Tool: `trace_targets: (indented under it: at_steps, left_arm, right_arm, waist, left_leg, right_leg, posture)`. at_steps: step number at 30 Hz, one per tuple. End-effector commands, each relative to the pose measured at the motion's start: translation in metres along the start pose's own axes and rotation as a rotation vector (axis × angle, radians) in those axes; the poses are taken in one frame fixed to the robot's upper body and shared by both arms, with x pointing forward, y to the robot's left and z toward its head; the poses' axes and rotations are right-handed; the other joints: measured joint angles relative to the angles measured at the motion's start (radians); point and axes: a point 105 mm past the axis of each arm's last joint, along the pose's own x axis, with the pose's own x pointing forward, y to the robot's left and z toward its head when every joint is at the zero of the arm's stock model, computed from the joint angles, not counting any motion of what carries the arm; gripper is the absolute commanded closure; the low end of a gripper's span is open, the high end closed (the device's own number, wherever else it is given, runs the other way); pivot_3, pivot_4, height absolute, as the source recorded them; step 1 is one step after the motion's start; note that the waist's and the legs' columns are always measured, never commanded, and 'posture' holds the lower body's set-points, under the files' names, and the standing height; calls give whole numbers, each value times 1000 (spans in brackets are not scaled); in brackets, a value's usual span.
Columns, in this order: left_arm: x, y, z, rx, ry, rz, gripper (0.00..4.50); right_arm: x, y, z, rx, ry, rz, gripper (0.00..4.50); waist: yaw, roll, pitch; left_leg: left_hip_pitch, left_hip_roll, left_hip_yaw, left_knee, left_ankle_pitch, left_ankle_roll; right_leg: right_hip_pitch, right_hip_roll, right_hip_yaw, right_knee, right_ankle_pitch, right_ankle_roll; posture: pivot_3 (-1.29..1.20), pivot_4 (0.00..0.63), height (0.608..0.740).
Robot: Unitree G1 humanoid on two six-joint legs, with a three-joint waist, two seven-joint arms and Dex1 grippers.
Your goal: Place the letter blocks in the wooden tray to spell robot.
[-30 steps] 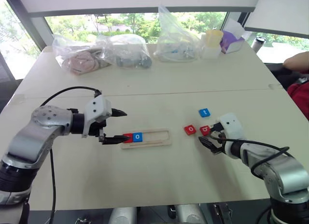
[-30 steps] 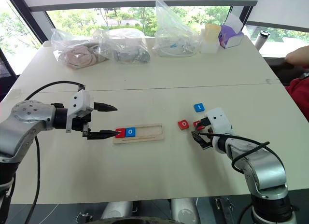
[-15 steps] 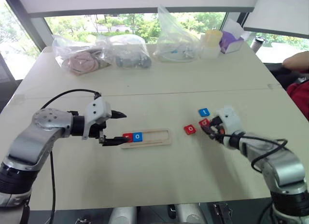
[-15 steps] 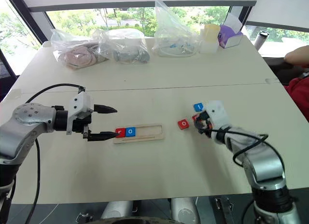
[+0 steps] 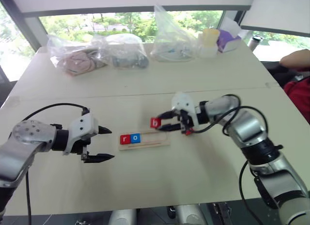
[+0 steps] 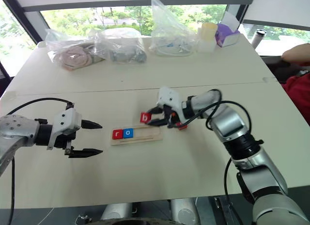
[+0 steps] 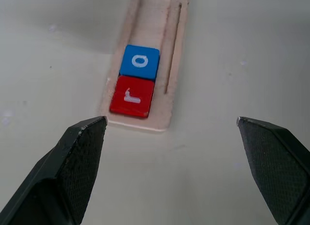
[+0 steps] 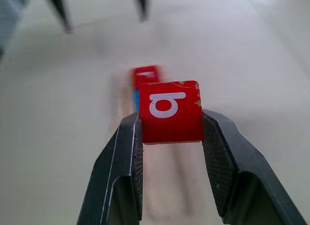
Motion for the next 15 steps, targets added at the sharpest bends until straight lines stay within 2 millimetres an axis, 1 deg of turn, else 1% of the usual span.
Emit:
trace_targets:
  at_steps: [1,4,7,10,15]
  left_arm:
    - [-7,-2,7,22,-13,48,0]
    - [-6,-3,8,15,-21,65,0]
    - [-5,-5,10,13,-28,72,0]
    - [-5,-6,11,8,-31,77,0]
    - [-3,-7,13,0,-45,86,0]
  right_arm:
    - [11,1,10,-114,0,66,3362]
    - [23,-3,8,-138,13,88,3362]
    - [30,-11,3,-153,42,81,3362]
    - [30,-15,-5,-167,76,70,3362]
    - [28,-16,-14,-163,102,66,3362]
  waist:
    - [5,0,0]
    - [6,0,0]
    - [8,0,0]
    - [8,0,0]
    - [7,0,0]
  left_leg:
    - [0,0,0,0,0,0]
    - [1,-1,1,1,0,0]
    - [1,-1,1,1,0,-1]
    - [1,-1,1,1,0,-1]
    - [1,-2,1,1,0,-1]
  right_leg:
    - [0,-1,0,0,0,-1]
    - [0,-2,1,0,-1,-1]
    - [1,-2,1,1,0,-2]
    - [1,-1,1,1,0,-2]
    - [1,-1,1,1,0,-2]
  posture:
    - [0,150,740]
    - [0,150,740]
    - [0,150,740]
    - [0,150,740]
    - [0,150,740]
